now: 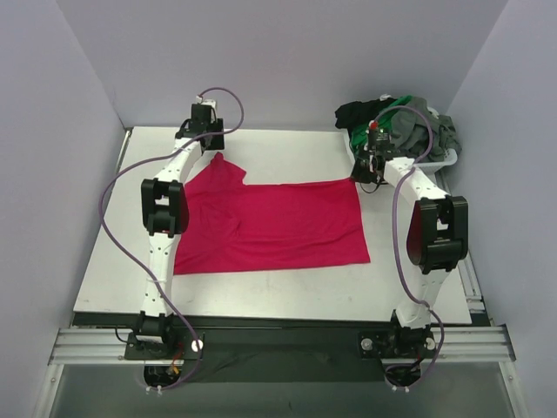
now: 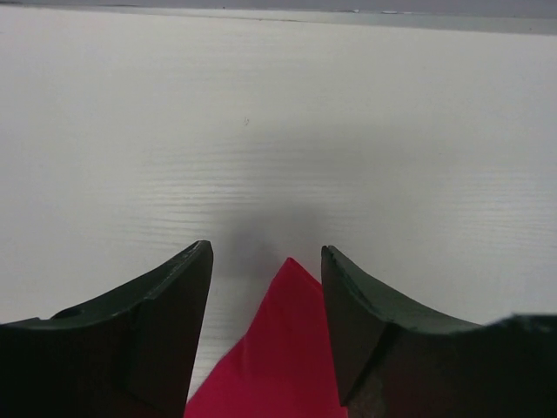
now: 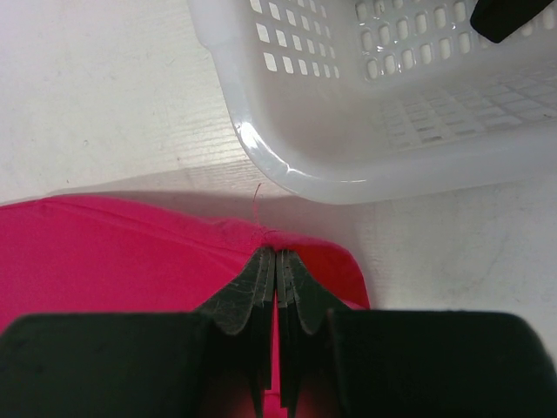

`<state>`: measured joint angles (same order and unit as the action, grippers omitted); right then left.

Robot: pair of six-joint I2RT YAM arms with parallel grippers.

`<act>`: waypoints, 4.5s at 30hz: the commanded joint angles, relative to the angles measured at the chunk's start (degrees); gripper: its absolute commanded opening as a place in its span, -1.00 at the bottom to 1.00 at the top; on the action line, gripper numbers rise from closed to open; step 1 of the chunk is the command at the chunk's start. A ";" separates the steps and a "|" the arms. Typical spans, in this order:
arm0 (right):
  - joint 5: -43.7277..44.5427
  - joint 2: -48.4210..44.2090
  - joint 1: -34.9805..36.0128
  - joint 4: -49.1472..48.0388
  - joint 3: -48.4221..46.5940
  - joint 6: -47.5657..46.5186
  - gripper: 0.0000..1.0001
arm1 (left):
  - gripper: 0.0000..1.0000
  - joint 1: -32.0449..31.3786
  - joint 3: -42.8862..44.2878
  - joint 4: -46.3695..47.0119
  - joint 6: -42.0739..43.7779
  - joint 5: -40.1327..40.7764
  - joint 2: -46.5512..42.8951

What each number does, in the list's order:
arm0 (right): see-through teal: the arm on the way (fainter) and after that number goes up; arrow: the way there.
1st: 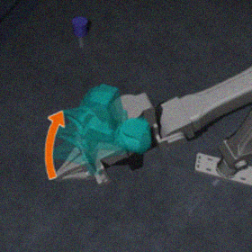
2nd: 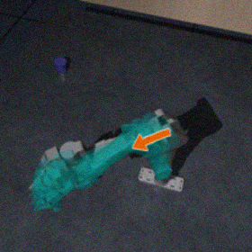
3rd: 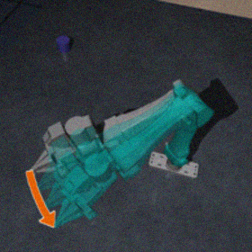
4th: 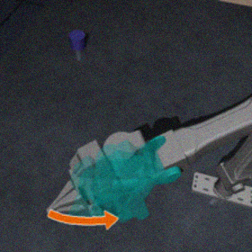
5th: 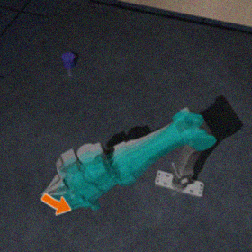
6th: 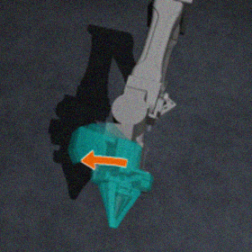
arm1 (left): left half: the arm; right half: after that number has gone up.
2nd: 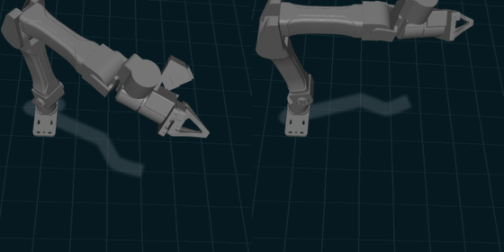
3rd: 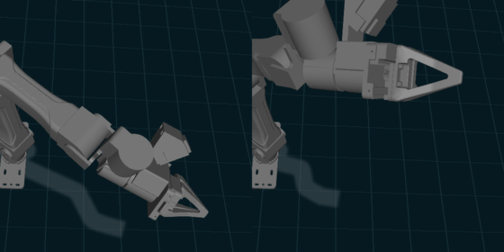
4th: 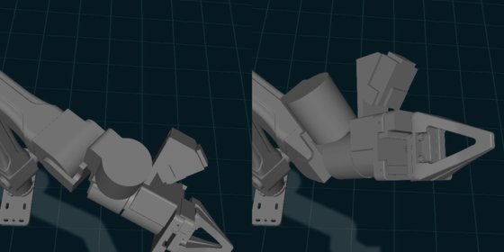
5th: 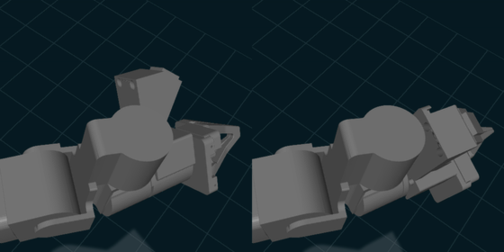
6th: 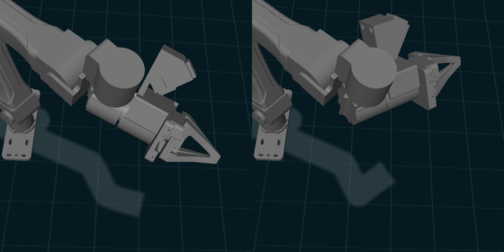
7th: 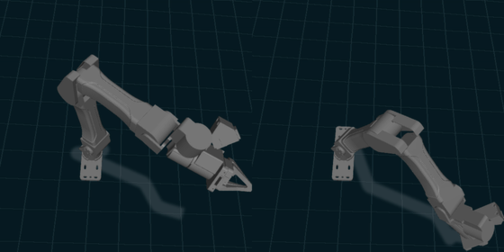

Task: Fold and stack the t-shirts
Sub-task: Grap the side of the flattened tshirt furthest away from the robot with both arms, then fold the other side of the tshirt into a rectangle

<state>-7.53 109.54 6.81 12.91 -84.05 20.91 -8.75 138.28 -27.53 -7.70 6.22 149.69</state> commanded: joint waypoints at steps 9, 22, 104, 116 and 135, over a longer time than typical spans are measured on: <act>-0.47 0.33 0.57 0.54 0.99 -0.34 -1.00 | 0.34 0.23 5.86 -1.65 0.50 -3.93 3.24; -0.47 0.59 0.57 0.54 0.99 -0.25 -1.00 | 0.09 0.49 6.83 -1.65 -0.12 -5.69 5.18; 3.40 -24.01 0.13 -12.38 34.03 3.70 -1.00 | -1.00 3.92 -114.81 40.01 -18.49 0.11 -97.39; 18.77 -31.48 11.90 -7.11 35.19 3.09 0.42 | 0.00 3.74 -120.69 28.77 -22.87 -8.85 -113.36; -8.98 1.37 35.99 -25.91 4.37 -0.08 0.26 | 0.22 3.57 -128.26 31.13 -26.66 -8.24 -116.46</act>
<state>-9.76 107.94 41.32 -10.68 -73.06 21.10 -5.15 10.24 -0.62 -33.87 -2.98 33.52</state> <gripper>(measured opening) 0.637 0.611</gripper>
